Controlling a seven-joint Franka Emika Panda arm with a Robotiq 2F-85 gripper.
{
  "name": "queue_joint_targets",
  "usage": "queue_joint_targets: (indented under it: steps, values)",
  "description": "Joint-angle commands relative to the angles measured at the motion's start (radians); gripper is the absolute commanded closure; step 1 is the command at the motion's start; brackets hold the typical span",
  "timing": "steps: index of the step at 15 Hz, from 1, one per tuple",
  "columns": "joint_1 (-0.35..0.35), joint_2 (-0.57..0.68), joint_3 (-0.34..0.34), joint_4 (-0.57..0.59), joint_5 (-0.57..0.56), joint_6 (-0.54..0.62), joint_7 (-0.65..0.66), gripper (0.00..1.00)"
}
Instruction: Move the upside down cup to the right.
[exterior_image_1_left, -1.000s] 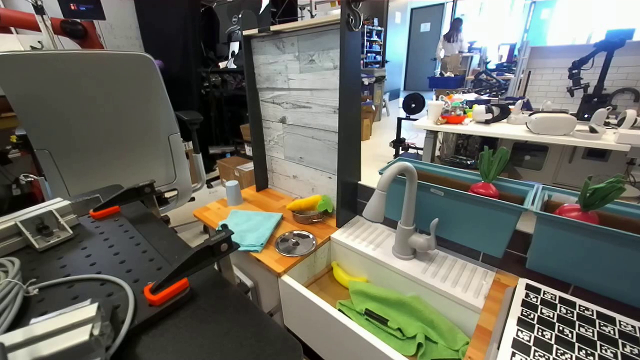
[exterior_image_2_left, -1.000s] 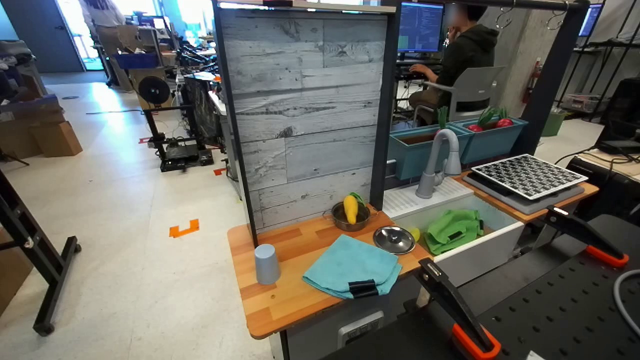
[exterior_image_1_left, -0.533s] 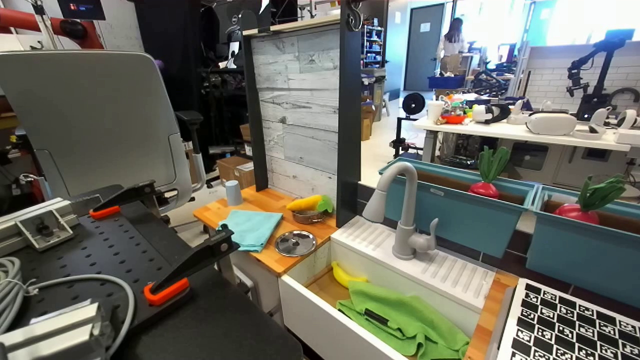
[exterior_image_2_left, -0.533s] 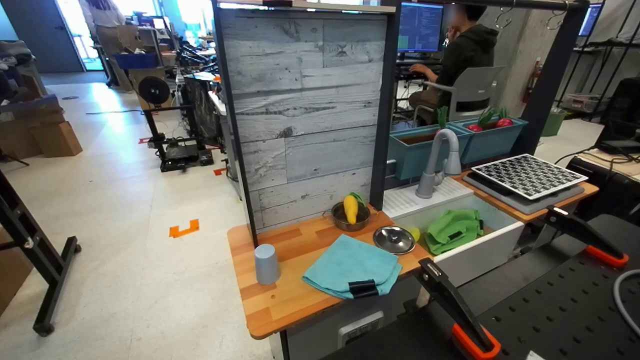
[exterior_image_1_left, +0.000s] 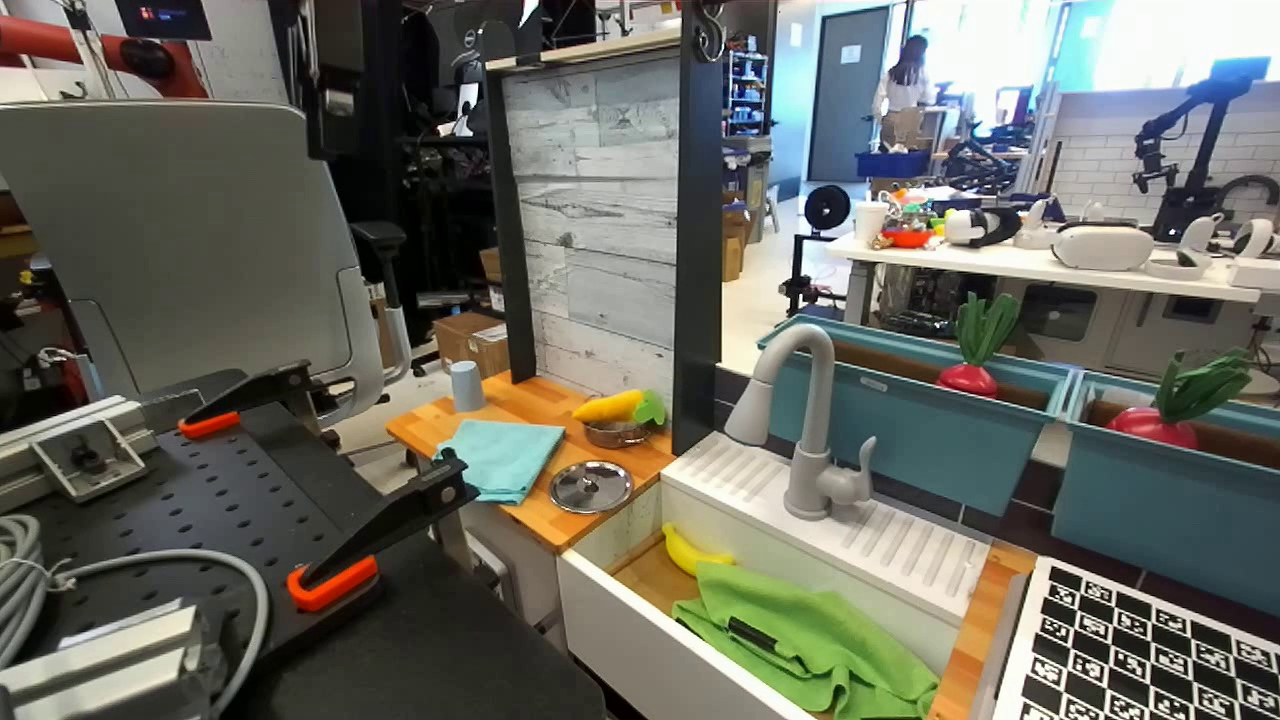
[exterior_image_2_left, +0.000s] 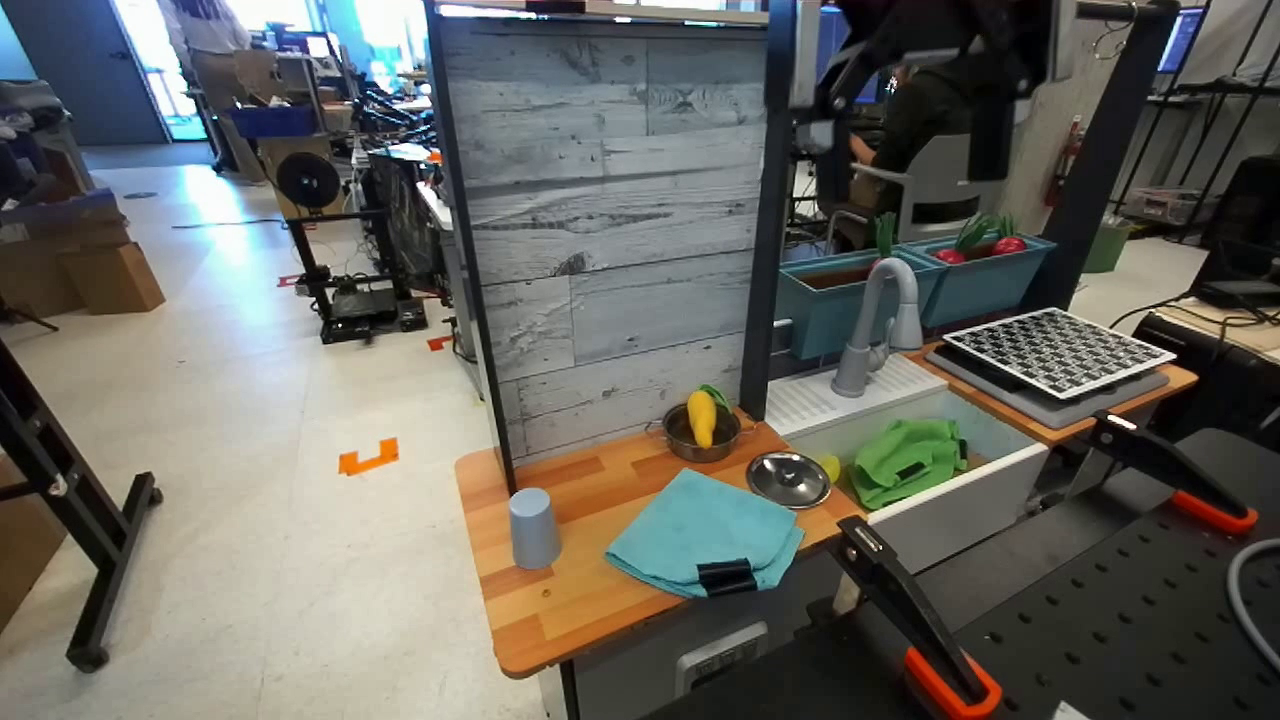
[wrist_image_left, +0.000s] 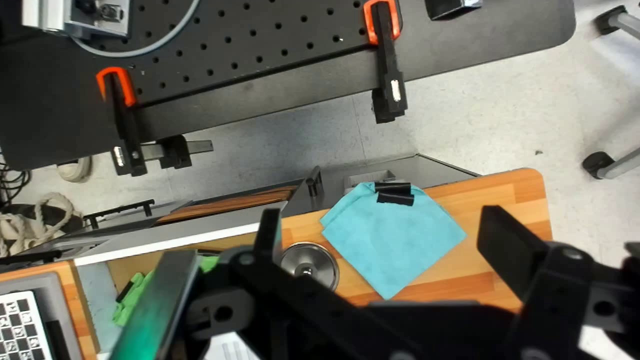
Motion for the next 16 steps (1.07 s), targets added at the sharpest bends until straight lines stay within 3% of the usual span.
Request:
queue_joint_targets:
  steps: [1,7,8,9,16]
  values:
    - [0.042,0.139,0.014,0.049,-0.047,0.099,0.107,0.00]
    - [0.122,0.337,-0.013,0.145,-0.108,0.153,0.226,0.00]
    - [0.126,0.349,-0.019,0.165,-0.104,0.117,0.203,0.00]
    - [0.125,0.300,-0.019,0.109,-0.078,0.145,0.188,0.00]
    - [0.147,0.359,-0.043,0.158,-0.110,0.155,0.230,0.00]
